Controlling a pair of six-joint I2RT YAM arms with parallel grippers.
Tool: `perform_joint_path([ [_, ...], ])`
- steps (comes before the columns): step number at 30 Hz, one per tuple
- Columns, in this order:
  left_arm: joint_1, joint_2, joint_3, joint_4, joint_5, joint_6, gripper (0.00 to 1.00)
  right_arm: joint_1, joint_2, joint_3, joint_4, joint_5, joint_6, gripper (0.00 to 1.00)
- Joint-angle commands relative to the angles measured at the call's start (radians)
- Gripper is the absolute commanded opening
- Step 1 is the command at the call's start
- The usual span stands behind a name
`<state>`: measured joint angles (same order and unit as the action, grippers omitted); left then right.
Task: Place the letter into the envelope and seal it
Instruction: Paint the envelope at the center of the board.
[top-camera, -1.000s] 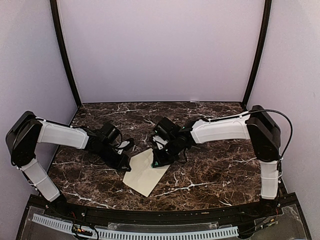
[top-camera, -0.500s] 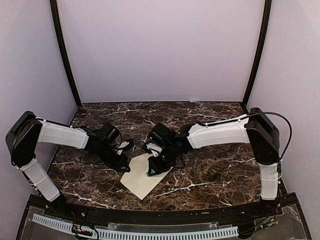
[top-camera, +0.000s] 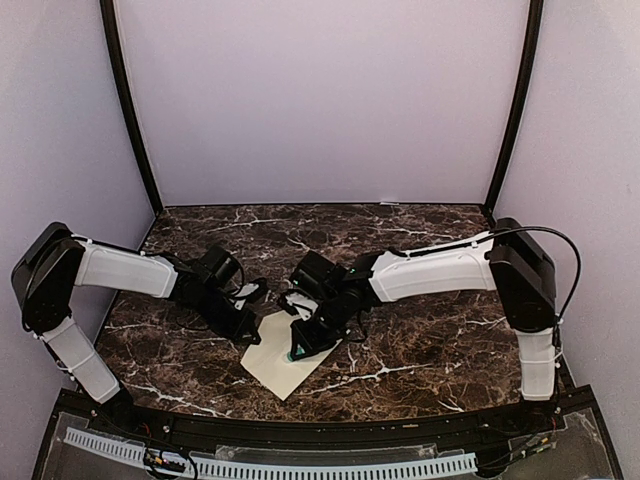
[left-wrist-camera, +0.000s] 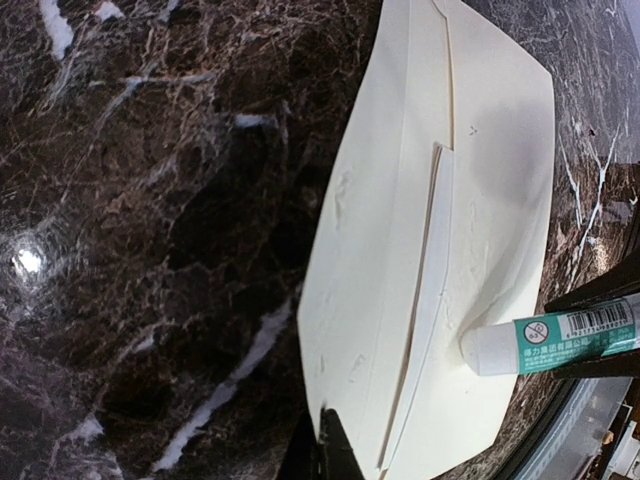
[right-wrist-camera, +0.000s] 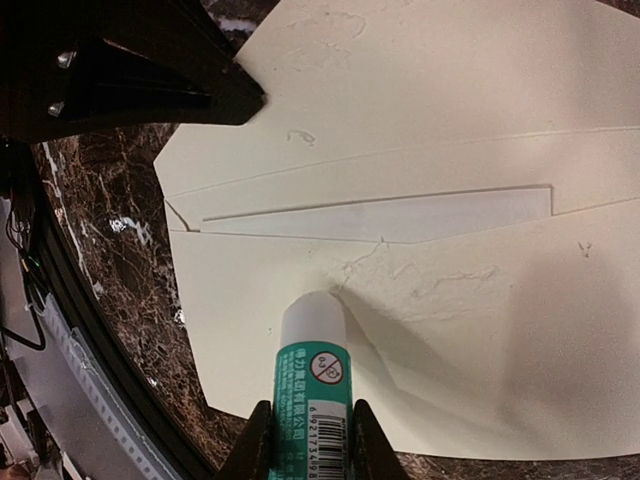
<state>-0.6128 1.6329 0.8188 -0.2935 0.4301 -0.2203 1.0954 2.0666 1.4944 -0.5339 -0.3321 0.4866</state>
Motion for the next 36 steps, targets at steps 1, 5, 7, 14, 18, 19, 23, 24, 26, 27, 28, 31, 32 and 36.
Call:
perform_joint_path([
  [1,-0.002,-0.001,0.010,-0.019,-0.007,0.012,0.00,0.005,0.024,0.026,-0.055,0.070,0.026,0.13],
  [5,-0.002,-0.001,0.009,-0.018,-0.006,0.017,0.00,-0.022,0.013,0.002,-0.052,0.114,0.055,0.13],
  [7,-0.002,-0.002,0.008,-0.016,-0.001,0.017,0.00,-0.043,0.004,-0.011,-0.047,0.136,0.064,0.13],
  [14,-0.004,0.001,0.008,-0.016,0.000,0.019,0.00,-0.107,-0.001,-0.030,-0.019,0.168,0.069,0.13],
  [18,-0.004,0.001,0.009,-0.018,-0.002,0.018,0.00,-0.132,0.004,-0.029,-0.015,0.182,0.060,0.13],
  [19,-0.004,0.001,0.009,-0.018,-0.003,0.019,0.00,-0.138,0.005,-0.029,-0.015,0.189,0.058,0.13],
  [23,-0.004,0.003,0.010,-0.018,-0.005,0.021,0.00,-0.157,0.007,-0.031,-0.019,0.206,0.054,0.12],
  [24,-0.004,0.003,0.009,-0.018,-0.004,0.020,0.00,-0.161,0.008,-0.031,-0.020,0.211,0.054,0.12],
  [26,-0.004,0.003,0.009,-0.019,-0.005,0.021,0.00,-0.170,0.009,-0.031,-0.021,0.218,0.052,0.12],
  [27,-0.004,0.004,0.010,-0.019,-0.005,0.021,0.00,-0.171,0.009,-0.031,-0.019,0.220,0.053,0.12],
  [28,-0.004,0.005,0.010,-0.020,-0.005,0.020,0.00,-0.173,0.010,-0.031,-0.017,0.220,0.052,0.12],
  [31,-0.003,0.004,0.010,-0.020,-0.006,0.020,0.00,-0.178,0.011,-0.029,-0.016,0.220,0.050,0.12],
  [32,-0.003,0.004,0.009,-0.020,-0.006,0.021,0.00,-0.178,0.012,-0.028,-0.015,0.215,0.047,0.12],
  [36,-0.004,0.004,0.011,-0.020,-0.006,0.021,0.00,-0.172,0.005,-0.033,-0.004,0.178,0.024,0.13],
])
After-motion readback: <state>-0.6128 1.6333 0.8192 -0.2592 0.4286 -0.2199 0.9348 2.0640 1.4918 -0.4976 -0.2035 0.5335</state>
